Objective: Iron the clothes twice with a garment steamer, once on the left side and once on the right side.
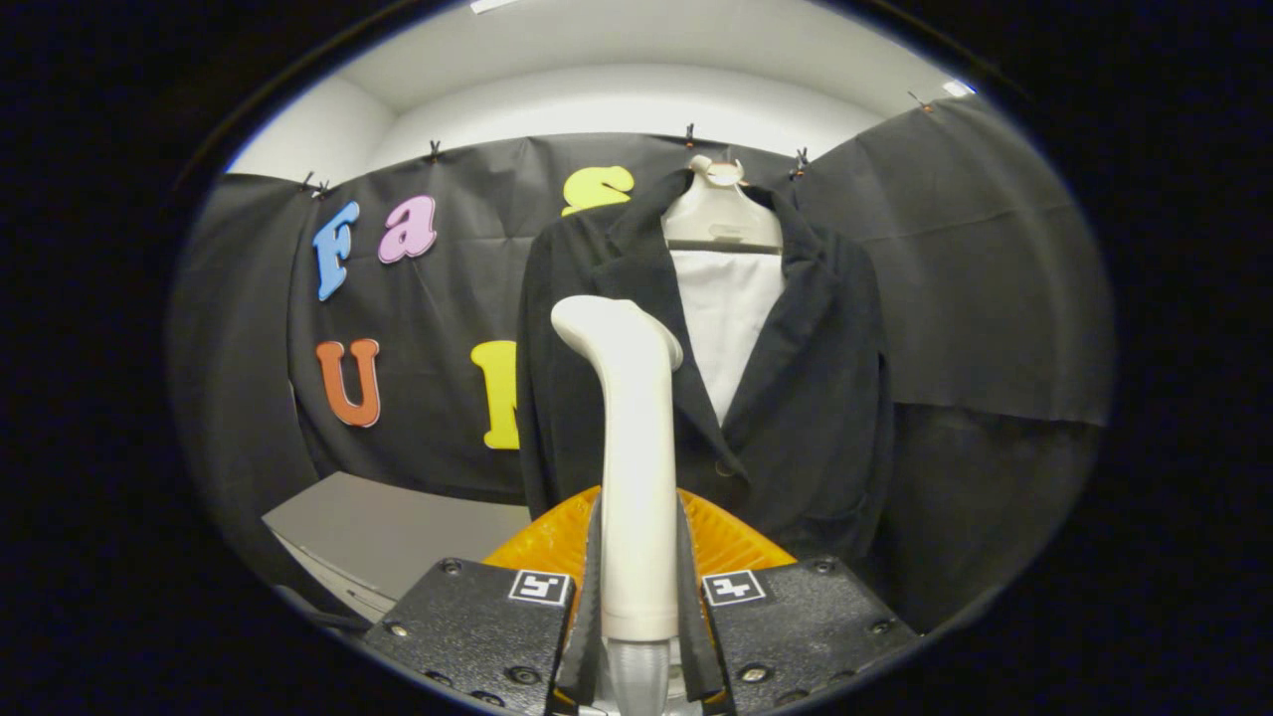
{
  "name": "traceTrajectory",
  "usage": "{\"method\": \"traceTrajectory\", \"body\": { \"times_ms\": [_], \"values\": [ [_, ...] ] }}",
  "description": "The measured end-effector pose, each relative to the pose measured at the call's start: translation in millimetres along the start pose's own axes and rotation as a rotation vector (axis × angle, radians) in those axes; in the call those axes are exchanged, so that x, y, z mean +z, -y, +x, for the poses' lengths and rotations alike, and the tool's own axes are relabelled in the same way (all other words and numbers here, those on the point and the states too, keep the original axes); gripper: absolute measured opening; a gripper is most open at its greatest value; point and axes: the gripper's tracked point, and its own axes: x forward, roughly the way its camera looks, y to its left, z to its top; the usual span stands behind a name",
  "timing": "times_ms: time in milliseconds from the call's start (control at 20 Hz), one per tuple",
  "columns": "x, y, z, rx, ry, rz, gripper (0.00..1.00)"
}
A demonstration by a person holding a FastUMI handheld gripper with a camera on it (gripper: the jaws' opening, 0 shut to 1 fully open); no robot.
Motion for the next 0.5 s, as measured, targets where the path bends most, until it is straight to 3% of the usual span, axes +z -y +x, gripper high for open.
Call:
{"method": "traceTrajectory", "body": {
  "times_ms": [500],
  "values": [
    [-56, 10, -4, -0.046, -0.105, -0.011, 0.35]
  ]
}}
